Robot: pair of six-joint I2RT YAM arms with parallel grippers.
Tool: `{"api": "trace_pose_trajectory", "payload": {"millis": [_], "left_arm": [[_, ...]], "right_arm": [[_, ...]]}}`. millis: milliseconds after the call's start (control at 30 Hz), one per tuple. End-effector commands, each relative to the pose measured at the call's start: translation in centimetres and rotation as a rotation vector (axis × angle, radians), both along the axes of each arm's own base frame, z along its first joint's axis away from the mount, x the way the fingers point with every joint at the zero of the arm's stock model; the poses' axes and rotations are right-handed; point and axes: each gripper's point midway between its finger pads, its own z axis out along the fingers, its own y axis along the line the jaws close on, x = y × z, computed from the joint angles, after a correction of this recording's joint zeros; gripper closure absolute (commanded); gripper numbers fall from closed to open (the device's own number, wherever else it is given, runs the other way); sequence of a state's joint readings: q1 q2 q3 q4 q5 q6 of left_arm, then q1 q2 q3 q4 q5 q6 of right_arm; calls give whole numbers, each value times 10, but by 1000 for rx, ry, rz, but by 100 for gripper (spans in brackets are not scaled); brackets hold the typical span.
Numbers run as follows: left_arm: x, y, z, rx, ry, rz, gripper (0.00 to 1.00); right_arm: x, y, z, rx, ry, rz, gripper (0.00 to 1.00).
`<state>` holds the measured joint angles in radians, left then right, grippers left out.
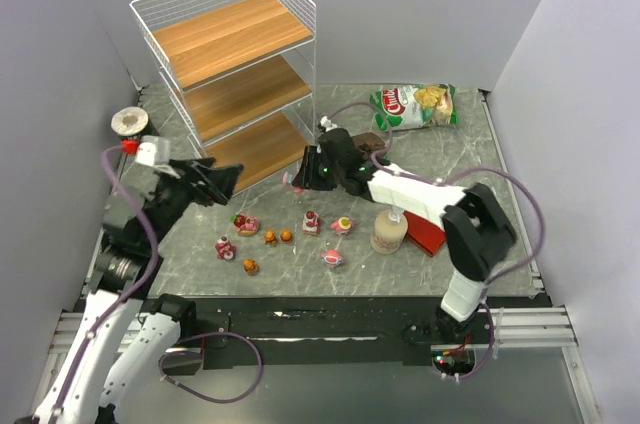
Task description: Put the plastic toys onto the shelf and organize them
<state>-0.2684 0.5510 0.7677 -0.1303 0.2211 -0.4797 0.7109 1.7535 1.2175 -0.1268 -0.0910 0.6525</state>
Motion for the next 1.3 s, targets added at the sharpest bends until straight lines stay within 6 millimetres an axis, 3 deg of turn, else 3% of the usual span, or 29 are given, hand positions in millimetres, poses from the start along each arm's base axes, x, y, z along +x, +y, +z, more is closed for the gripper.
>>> {"api": "trace_pose_trajectory", "payload": {"millis": [0, 233, 400, 600, 967, 1100, 1267], "left_arm": [[-7, -36, -44, -99, 215, -193, 16], [-5, -60, -73, -194, 352, -276, 28], [-12, -81, -88, -204, 412, -350, 36], [-21, -91, -107, -189, 473, -371, 51], [-24, -94, -125, -167, 529, -368, 60], [-21, -95, -131, -159, 553, -347, 61], [-19, -94, -132, -149, 556, -329, 49]], "right_arm": [[-41, 4, 57, 61, -138, 240, 100], [-100, 6, 74, 47, -195, 439, 100], [-117, 11, 89, 56, -234, 480, 100], [-120, 15, 103, 66, -267, 475, 100], [-117, 11, 119, 71, -320, 427, 100], [-113, 8, 121, 66, -333, 395, 100], [-110, 7, 121, 63, -342, 374, 100]]}}
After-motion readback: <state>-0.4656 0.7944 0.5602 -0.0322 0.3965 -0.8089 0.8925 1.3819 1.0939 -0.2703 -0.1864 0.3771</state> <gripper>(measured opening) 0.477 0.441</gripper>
